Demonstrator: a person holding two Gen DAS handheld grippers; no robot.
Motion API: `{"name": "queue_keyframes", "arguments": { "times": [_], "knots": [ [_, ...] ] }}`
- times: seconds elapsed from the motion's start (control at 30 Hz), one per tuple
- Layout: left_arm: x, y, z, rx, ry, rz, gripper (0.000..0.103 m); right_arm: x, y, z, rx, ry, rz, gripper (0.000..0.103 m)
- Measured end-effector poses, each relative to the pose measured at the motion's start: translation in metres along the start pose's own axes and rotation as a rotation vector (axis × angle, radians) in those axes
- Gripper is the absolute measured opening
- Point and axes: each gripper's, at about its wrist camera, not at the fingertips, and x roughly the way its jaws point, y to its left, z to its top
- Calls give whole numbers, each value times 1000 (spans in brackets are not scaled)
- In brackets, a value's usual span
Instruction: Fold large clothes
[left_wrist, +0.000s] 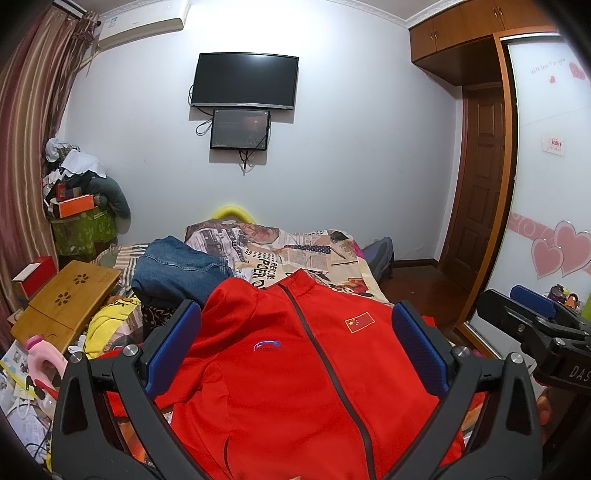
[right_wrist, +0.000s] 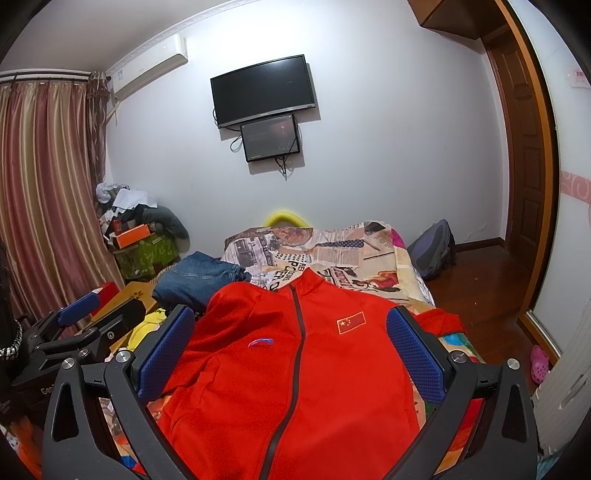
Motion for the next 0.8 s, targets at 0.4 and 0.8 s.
{"name": "queue_keyframes", "arguments": {
  "times": [0.4, 0.8],
  "knots": [
    [-2, 1, 1, -1, 2, -8, 103, 0, 0, 0, -2, 0, -1, 103],
    [0, 0, 4, -10, 14, -8, 103, 0, -1, 1, -2, 2, -1, 103]
  ]
}}
